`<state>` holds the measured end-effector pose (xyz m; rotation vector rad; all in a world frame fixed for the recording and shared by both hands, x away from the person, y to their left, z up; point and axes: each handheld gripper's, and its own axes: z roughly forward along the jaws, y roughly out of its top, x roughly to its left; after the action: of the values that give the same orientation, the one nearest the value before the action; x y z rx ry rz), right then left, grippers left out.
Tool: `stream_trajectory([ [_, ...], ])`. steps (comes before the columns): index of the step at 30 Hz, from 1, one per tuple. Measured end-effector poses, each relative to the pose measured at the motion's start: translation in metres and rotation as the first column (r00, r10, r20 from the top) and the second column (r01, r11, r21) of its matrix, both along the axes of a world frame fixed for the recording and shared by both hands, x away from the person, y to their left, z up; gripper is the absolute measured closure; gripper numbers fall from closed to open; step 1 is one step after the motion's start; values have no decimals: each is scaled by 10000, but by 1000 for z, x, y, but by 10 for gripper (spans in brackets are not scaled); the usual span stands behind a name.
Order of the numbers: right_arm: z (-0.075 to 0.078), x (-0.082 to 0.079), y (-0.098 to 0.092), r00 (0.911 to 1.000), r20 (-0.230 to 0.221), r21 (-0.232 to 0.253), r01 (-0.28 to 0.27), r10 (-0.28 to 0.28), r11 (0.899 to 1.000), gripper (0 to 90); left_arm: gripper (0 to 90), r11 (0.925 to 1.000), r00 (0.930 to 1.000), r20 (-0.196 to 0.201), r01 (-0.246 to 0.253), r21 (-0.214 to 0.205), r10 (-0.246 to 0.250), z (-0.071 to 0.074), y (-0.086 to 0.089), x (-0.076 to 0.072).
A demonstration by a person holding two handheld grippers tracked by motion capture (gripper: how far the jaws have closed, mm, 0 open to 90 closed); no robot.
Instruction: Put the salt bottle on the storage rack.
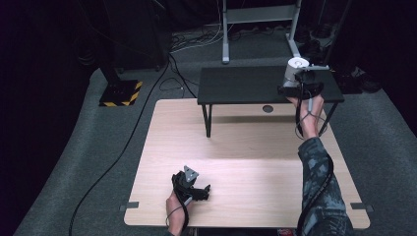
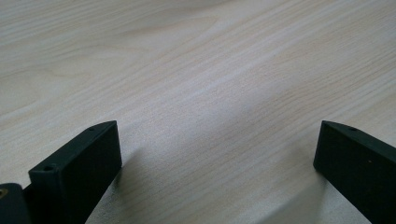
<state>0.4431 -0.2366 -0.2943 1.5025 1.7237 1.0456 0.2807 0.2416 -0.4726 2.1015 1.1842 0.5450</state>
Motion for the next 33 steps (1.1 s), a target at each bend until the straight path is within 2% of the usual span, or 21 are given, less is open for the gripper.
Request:
stream_trajectory([
  [1, -6, -18, -6, 9998, 194, 47, -101, 100, 9999, 0, 2, 10000, 10000, -2, -3, -2, 3, 0, 0, 0],
  [3, -9, -24, -7, 9995, 276, 11, -127, 127, 9999, 0, 2, 10000, 10000, -13, -23, -41, 23, 0, 0, 0],
  [4, -16, -46, -14, 9989, 403, 67, -229, 226, 9997, 0, 2, 10000, 10000, -15, -26, -39, 26, 0, 0, 0],
  [5, -20, -56, -18, 9985, 471, 151, -283, 275, 9995, 0, 2, 10000, 10000, -30, -34, -47, 34, 0, 0, 0],
  [6, -20, -56, -18, 9985, 471, 151, -283, 275, 9995, 0, 2, 10000, 10000, -30, -34, -47, 34, 0, 0, 0],
  [7, -30, -75, -23, 9977, 599, 292, -343, 325, 9990, 0, 2, 10000, 10000, -19, -32, -10, 32, 0, 0, 0],
  [8, -35, -86, -25, 9976, 607, 287, -349, 331, 9990, 0, 2, 10000, 10000, -6, -40, 7, 40, 0, 0, 0],
  [9, -35, -86, -25, 9976, 607, 287, -349, 331, 9990, 0, 2, 10000, 10000, -6, -40, 7, 40, 0, 0, 0],
  [11, -60, -120, -30, 9976, 642, 422, -302, 275, 9987, 0, 2, 10000, 10000, -14, -63, -1, 63, 0, 0, 0],
  [13, -77, -138, -30, 9981, 591, 550, -201, 169, 9983, 0, 1, 10000, 10000, -11, -64, 5, 64, 0, 0, 0],
  [14, -91, -152, -30, 9982, 594, 681, -91, 50, 9976, 0, 2, 10000, 10000, 15, -69, 18, 69, 0, -1, 0],
  [15, -91, -152, -30, 9982, 594, 681, -91, 50, 9976, 0, 2, 10000, 10000, 15, -69, 18, 69, 0, -1, 0],
  [16, -116, -176, -29, 9992, 393, 909, 56, -92, 9958, 0, 2, 10000, 10000, 15, -70, 20, 70, 0, -1, 0],
  [18, -130, -188, -29, 9997, 225, 943, 109, -131, 9955, 0, 2, 10000, 9999, -90, -60, -50, 60, 0, 0, 2],
  [19, -130, -188, -29, 9997, 225, 943, 109, -131, 9955, 0, 2, 10000, 9999, -90, -60, -50, 60, 0, 0, 2],
  [20, -140, -195, -29, 9998, -100, 999, 154, -145, 9949, 0, 2, 10000, 9999, -141, -38, -85, 36, 1, 1, 3],
  [21, -152, -201, -33, 9995, -287, 1271, 175, -139, 9917, 0, 2, 9999, 9998, -197, -30, -159, 27, 1, 2, 5],
  [22, -157, -203, -34, 9990, -414, 1329, 216, -162, 9909, 0, 2, 9999, 9998, -191, -32, -156, 29, 0, 2, 5],
  [27, -172, -211, -35, 9974, -695, 1241, 273, -187, 9919, 0, 2, 9999, 9999, -88, -140, -90, 139, 0, 0, 2],
  [28, -181, -215, -36, 9957, -870, 1116, 401, -304, 9929, 0, 2, 9999, 9999, -67, -116, -26, 116, 0, -1, 2],
  [33, -193, -220, -39, 9922, -1129, 1200, 666, -530, 9905, 0, 2, 9999, 9999, 24, -114, 24, 114, 0, -2, 0],
])
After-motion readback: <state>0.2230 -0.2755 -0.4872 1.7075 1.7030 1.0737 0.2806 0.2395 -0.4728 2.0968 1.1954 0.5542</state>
